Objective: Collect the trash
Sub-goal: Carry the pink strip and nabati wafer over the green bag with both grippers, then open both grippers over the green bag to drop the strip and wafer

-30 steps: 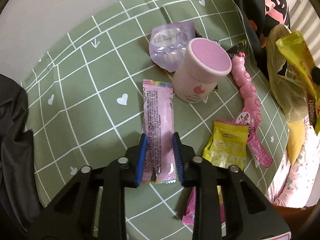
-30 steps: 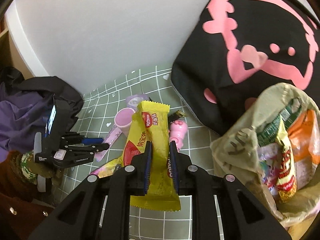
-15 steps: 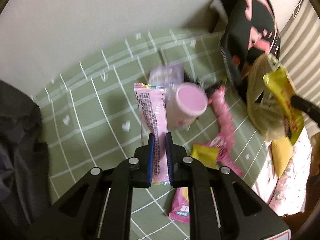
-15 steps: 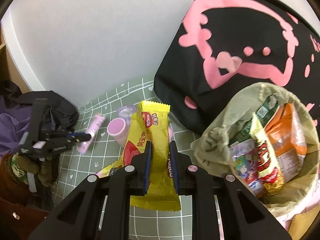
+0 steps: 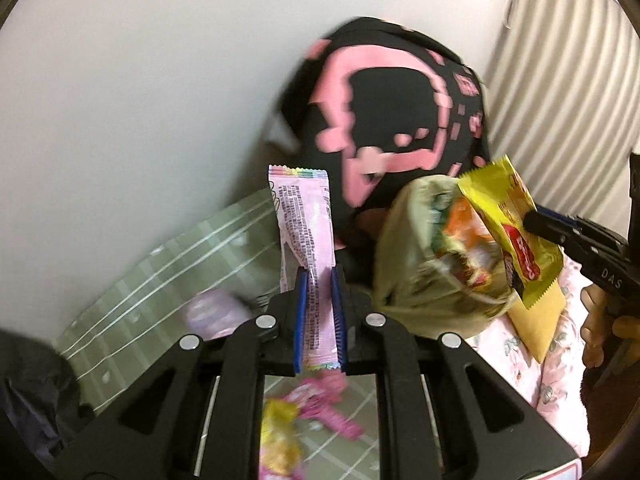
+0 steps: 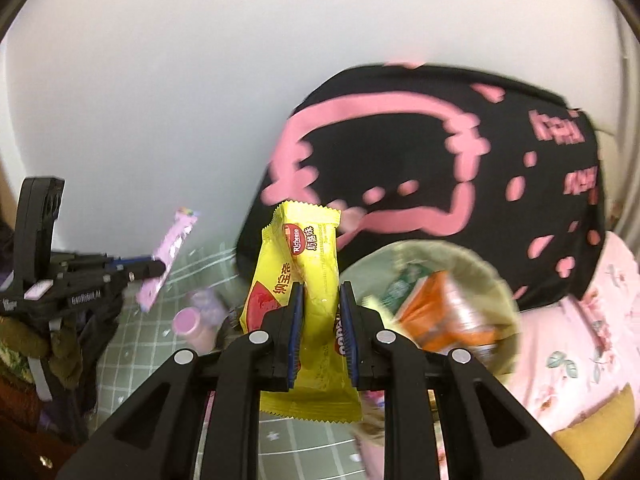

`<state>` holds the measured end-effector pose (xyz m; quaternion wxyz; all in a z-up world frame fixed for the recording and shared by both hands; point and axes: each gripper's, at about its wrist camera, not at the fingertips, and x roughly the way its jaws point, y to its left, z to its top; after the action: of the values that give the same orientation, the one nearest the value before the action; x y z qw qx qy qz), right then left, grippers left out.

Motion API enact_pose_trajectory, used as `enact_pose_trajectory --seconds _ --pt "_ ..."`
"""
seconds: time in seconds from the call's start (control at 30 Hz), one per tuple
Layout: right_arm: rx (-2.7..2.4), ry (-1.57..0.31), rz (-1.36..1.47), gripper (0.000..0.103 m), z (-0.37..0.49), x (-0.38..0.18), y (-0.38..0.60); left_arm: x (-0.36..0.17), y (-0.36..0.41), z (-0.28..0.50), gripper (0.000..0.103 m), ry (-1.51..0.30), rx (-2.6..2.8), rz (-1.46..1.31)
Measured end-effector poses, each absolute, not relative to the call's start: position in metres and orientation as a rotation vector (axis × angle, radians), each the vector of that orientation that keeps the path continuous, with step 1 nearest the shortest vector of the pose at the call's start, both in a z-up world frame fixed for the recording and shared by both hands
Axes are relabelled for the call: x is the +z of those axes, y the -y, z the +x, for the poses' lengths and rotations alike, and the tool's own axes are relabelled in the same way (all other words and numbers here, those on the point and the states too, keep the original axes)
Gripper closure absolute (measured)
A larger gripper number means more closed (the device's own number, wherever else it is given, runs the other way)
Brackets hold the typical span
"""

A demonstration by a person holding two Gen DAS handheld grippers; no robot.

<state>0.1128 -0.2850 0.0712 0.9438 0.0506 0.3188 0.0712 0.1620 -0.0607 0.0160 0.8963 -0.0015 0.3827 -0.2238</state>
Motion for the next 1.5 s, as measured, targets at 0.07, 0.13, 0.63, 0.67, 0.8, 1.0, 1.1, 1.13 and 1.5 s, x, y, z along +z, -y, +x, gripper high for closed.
enact_pose_trajectory --seconds 0.07,0.13,0.63,0.67,0.8,1.0,1.1,1.13,1.5 --pt "0.101 -0.635 0.118 0.084 0.11 0.077 0.3 0.015 0.083 0.164 0.092 -0.797 -0.515 0.012" --pt "0.061 -0.628 0.134 0.084 0.108 0.079 0.314 0.015 0.107 0.167 0.092 -0.795 -0.562 0.038" --pt "-0.11 -0.639 0.172 0.084 0.096 0.075 0.382 0.006 0.226 0.205 0.092 -0.84 -0.885 0.054" --pt "-0.112 -0.64 0.175 0.084 0.096 0.075 0.386 0.003 0.232 0.206 0.092 -0.846 -0.892 0.059" --pt "-0.12 -0.642 0.18 0.084 0.099 0.071 0.397 -0.009 0.25 0.214 0.08 -0.871 -0.918 0.061" --pt "-0.092 -0.665 0.187 0.084 0.111 0.058 0.399 -0.015 0.238 0.218 0.065 -0.88 -0.865 0.034" --pt "-0.068 -0.68 0.185 0.083 0.122 0.048 0.394 -0.013 0.222 0.217 0.065 -0.871 -0.819 0.029" --pt "-0.06 -0.686 0.175 0.083 0.126 0.044 0.39 -0.012 0.215 0.216 0.065 -0.866 -0.798 0.028" --pt "-0.037 -0.793 0.158 0.083 0.156 -0.004 0.373 -0.014 0.117 0.192 0.065 -0.839 -0.561 0.03"
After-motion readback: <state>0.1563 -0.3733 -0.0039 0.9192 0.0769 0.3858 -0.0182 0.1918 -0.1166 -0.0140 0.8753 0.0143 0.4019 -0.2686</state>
